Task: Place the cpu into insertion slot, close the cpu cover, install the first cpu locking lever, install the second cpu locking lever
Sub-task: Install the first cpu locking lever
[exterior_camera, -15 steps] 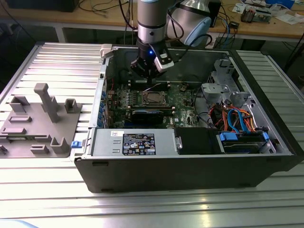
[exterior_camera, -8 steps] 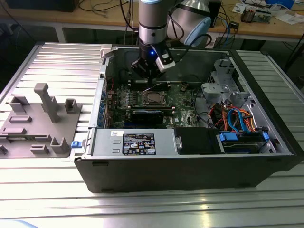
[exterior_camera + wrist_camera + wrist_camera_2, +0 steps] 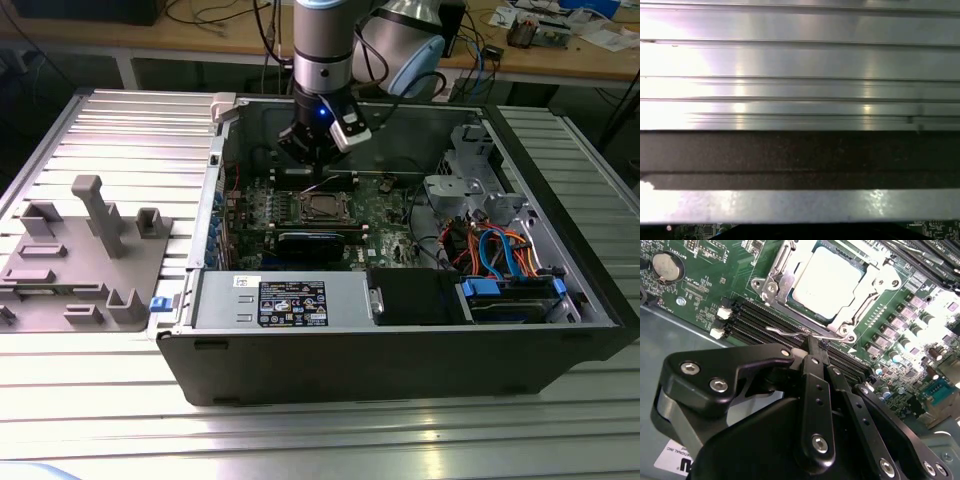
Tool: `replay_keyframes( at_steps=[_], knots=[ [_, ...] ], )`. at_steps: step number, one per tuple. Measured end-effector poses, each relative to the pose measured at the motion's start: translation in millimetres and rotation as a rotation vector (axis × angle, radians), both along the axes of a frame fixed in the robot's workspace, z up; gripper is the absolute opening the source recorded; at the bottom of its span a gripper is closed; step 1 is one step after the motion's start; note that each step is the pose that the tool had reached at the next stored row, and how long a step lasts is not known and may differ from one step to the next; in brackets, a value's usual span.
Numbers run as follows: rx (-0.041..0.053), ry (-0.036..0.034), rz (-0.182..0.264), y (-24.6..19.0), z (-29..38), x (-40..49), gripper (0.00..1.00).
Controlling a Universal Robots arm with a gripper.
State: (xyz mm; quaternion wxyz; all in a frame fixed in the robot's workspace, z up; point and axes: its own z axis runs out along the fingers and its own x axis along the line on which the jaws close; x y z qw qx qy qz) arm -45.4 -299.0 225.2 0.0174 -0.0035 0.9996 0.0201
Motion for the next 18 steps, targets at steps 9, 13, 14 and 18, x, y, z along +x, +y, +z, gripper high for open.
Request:
replay_keyframes(
  at_steps=[9, 13, 14, 18],
  knots=[
    [-0.0004, -0.0001, 0.000, 0.5, -0.7, 4.7, 0.11],
    [-0.0007, 0.0000, 0.000, 0.8, -1.5, 8.7, 0.11],
    [-0.0007, 0.0001, 0.000, 0.7, -1.7, 9.8, 0.11],
    [0.0006, 0.0009, -0.001, 0.8, -2.5, 13.7, 0.11]
  ],
)
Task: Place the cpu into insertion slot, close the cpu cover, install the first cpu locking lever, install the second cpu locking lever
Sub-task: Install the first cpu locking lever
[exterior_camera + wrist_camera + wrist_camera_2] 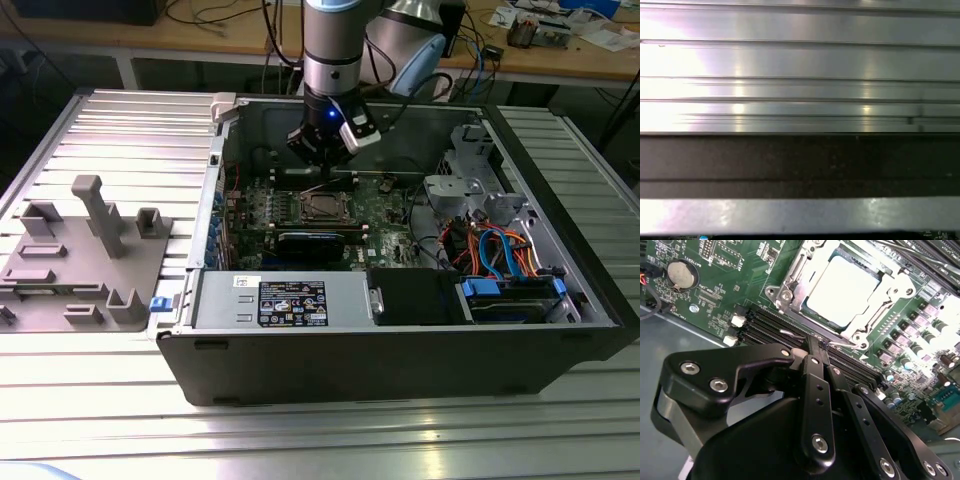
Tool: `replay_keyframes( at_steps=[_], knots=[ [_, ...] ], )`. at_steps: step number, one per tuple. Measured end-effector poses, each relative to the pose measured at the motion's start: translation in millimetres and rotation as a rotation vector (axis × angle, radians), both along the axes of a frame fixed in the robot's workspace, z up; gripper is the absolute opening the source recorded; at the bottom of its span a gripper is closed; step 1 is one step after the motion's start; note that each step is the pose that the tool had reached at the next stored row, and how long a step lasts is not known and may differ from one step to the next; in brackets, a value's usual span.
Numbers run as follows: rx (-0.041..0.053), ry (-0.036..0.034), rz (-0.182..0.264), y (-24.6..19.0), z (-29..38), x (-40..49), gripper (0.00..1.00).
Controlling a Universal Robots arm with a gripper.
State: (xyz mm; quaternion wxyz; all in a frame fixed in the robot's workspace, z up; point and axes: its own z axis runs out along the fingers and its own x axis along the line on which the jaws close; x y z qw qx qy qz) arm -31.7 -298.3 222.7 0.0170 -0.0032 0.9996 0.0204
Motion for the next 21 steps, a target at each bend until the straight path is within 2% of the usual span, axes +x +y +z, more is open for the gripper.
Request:
replay_keyframes(
  at_steps=[12, 21],
  knots=[
    [0.0001, 0.0033, -0.002, 0.0, -2.5, 8.2, 0.11],
    [0.0001, 0.0046, -0.006, 0.0, -7.3, 9.6, 0.11]
  ],
)
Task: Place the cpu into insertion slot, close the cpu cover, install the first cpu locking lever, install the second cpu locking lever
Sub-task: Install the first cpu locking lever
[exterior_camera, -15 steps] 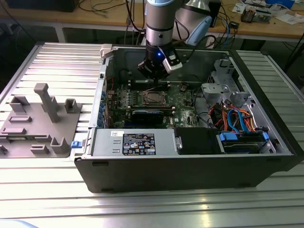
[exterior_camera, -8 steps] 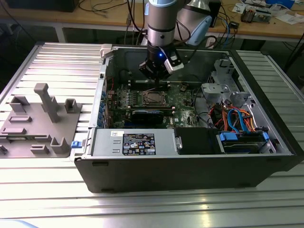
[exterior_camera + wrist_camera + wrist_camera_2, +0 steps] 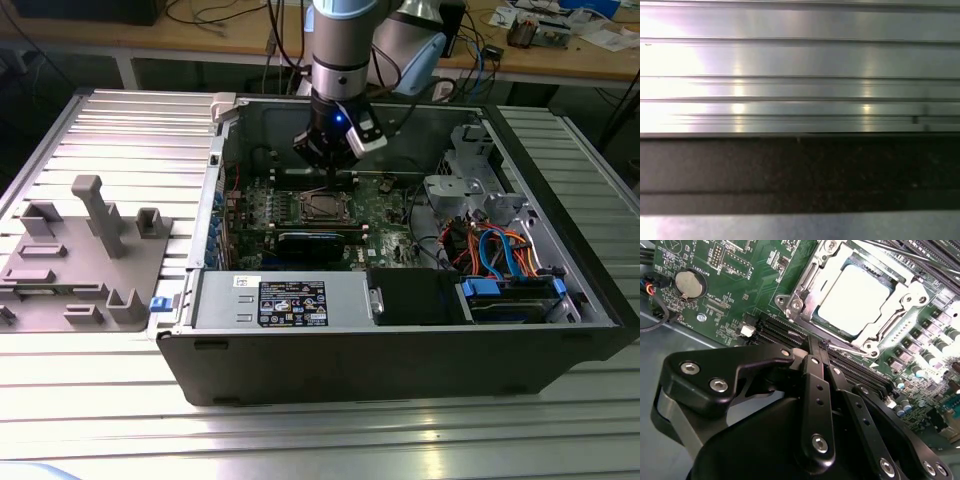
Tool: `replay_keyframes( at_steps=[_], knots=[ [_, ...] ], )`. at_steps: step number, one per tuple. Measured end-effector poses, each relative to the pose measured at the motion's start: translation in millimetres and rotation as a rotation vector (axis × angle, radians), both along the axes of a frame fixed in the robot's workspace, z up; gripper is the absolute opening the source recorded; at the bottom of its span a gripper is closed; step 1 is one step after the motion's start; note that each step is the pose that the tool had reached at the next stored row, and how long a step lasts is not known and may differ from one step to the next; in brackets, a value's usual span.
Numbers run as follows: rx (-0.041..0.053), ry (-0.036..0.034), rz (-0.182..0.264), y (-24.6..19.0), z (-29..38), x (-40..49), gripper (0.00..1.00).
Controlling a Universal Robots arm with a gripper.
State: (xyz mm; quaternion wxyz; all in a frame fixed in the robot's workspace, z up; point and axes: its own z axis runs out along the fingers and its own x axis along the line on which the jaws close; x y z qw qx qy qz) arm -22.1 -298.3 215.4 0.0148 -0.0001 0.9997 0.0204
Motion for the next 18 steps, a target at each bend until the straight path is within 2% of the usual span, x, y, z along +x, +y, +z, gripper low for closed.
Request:
replay_keyframes(
  at_steps=[5, 8, 18],
  knots=[
    [0.0000, 0.0004, 0.000, 0.0, -3.1, 0.9, 0.11],
    [0.0004, 0.0004, -0.026, 0.0, -4.9, 1.5, 0.11],
    [0.0001, 0.0005, -0.028, 0.0, -10.3, 2.7, 0.11]
  ],
)
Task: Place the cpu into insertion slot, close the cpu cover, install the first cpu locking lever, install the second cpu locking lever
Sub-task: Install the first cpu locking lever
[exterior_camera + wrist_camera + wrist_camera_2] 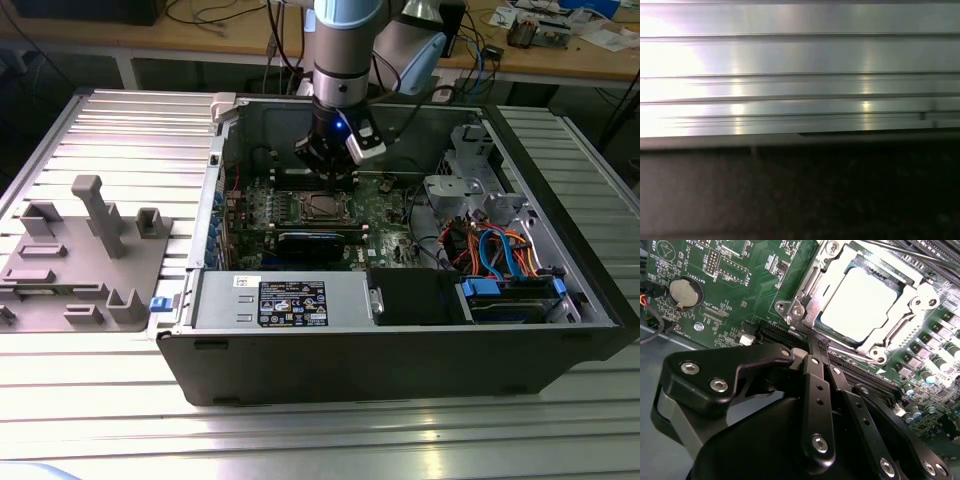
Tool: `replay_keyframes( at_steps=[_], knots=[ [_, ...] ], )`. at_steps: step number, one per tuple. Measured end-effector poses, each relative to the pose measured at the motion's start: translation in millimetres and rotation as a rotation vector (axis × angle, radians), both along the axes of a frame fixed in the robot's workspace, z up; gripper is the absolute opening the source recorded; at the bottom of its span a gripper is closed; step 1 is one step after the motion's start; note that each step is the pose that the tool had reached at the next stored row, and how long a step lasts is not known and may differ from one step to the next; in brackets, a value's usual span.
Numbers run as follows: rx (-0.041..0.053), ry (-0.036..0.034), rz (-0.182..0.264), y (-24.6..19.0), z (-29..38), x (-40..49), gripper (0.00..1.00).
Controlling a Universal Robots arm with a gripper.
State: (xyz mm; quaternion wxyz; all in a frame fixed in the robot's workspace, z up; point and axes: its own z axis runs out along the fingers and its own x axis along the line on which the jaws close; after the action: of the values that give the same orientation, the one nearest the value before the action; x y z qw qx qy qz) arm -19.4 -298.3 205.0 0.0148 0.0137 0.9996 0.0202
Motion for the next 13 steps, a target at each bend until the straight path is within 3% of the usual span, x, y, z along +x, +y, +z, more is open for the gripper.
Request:
replay_keyframes(
  at_steps=[13],
  knots=[
    [0.0000, 0.0001, 0.000, 0.0, 2.5, 0.5, 0.11]
  ],
)
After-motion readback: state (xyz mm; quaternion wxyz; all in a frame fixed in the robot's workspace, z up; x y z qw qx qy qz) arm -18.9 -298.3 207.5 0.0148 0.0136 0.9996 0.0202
